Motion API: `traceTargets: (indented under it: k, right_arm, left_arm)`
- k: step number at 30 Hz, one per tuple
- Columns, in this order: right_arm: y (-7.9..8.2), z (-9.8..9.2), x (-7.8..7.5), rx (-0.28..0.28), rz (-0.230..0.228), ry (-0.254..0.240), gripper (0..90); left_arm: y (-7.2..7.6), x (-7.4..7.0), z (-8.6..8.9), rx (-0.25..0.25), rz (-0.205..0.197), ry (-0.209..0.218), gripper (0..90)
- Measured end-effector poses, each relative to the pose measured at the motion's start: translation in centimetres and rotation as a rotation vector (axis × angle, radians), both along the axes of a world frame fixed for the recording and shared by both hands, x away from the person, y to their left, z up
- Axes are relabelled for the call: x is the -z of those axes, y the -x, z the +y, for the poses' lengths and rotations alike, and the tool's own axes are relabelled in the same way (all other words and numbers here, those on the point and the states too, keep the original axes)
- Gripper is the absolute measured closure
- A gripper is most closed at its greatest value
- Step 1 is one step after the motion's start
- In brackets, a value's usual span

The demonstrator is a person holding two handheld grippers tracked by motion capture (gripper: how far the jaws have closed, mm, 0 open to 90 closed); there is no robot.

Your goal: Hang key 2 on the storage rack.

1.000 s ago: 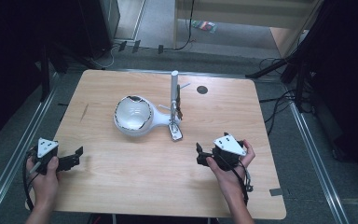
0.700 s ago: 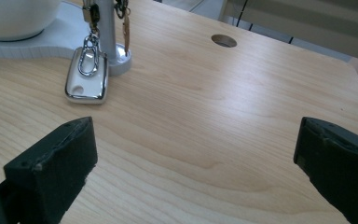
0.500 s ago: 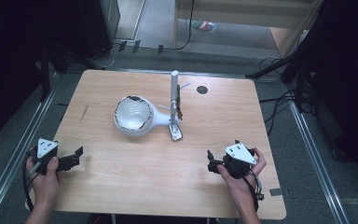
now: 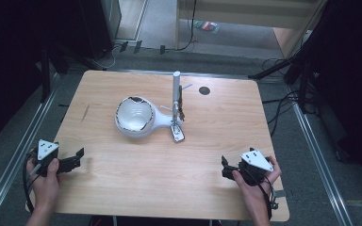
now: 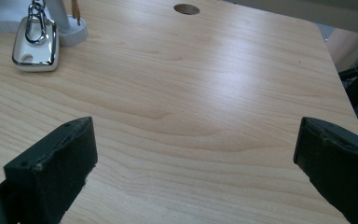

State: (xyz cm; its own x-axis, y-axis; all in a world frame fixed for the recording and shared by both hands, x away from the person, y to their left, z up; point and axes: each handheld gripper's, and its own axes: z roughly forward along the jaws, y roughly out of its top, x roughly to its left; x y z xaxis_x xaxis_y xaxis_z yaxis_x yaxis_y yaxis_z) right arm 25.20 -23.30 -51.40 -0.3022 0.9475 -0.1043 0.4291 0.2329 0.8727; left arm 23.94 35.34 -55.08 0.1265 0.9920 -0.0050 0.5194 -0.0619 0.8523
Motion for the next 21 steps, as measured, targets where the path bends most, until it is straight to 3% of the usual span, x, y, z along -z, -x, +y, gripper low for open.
traceTargets:
  k: [21]
  right_arm:
    - [-0.1,-4.6,1.5,0.092,0.051,-0.055,0.0]
  left_arm:
    - [0.1,0.0,0.0,0.002,-0.007,-0.002,4.9]
